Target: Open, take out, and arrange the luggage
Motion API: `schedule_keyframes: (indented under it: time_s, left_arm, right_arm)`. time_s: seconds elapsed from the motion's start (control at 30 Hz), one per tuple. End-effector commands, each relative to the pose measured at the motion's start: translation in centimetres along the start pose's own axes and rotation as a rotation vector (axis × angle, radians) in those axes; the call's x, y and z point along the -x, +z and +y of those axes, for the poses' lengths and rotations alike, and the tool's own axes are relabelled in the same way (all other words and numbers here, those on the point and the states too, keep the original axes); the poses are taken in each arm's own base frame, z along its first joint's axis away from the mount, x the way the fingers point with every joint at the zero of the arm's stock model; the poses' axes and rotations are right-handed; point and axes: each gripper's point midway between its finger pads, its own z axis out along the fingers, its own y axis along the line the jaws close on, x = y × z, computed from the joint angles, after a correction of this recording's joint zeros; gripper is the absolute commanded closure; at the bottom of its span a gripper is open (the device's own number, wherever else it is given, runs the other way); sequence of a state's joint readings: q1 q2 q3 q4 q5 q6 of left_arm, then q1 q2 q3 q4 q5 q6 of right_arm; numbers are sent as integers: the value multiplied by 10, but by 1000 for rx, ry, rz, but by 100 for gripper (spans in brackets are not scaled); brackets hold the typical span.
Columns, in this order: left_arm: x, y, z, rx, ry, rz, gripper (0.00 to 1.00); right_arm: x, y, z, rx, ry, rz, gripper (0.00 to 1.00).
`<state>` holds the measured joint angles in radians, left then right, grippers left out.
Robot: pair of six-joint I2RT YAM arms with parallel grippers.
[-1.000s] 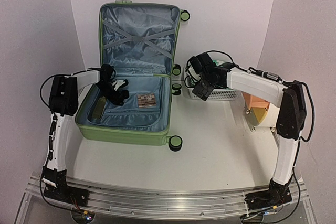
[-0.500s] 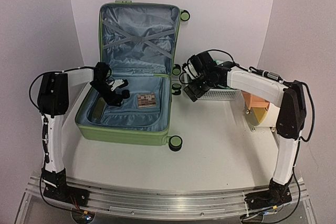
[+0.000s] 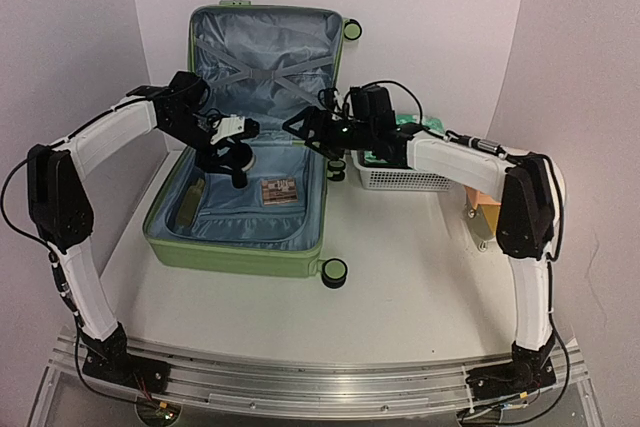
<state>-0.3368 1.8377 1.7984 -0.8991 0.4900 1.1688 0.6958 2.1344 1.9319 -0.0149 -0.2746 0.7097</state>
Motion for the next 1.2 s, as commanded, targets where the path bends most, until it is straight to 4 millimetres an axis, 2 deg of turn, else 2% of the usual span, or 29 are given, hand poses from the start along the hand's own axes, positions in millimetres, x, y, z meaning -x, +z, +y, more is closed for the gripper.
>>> schedule_keyframes:
  time_s: [0.0, 0.17, 0.3, 0.5, 0.6, 0.7, 0.8, 0.87, 0.97, 1.03, 1.1, 1.17]
  left_arm:
    - [36, -9, -10, -22, 116, -60, 64]
    - [49, -5, -8, -22, 145, -79, 64]
    - [50, -2, -8, -25, 153, -72, 64]
    - [49, 1, -9, -25, 159, -66, 64]
    - [52, 0, -7, -17, 163, -74, 64]
    - [56, 1, -6, -8, 171, -80, 64]
    - [59, 1, -6, -8, 177, -86, 64]
    - [59, 2, -7, -9, 177, -87, 64]
    - [60, 2, -4, 3, 176, -89, 64]
    - [61, 2, -3, 4, 179, -91, 64]
    - [62, 2, -3, 5, 181, -92, 64]
    - [61, 2, -4, 2, 177, -92, 61]
  right_arm:
    - [-17, 23, 45, 211, 149, 52, 9]
    - [-41, 34, 44, 220, 182, 112, 16]
    - [-54, 36, 52, 274, 203, 166, 20]
    - [-57, 30, 55, 294, 214, 157, 24]
    - [-63, 36, 57, 308, 234, 173, 34]
    - [-71, 44, 56, 314, 261, 196, 41]
    - [-67, 46, 57, 319, 256, 183, 60]
    - [-62, 45, 61, 323, 244, 167, 68]
    - [-64, 46, 61, 327, 253, 178, 67]
    - [-67, 47, 57, 322, 263, 186, 72]
    - [-68, 47, 56, 318, 268, 186, 81]
    - [-68, 46, 57, 318, 267, 185, 95]
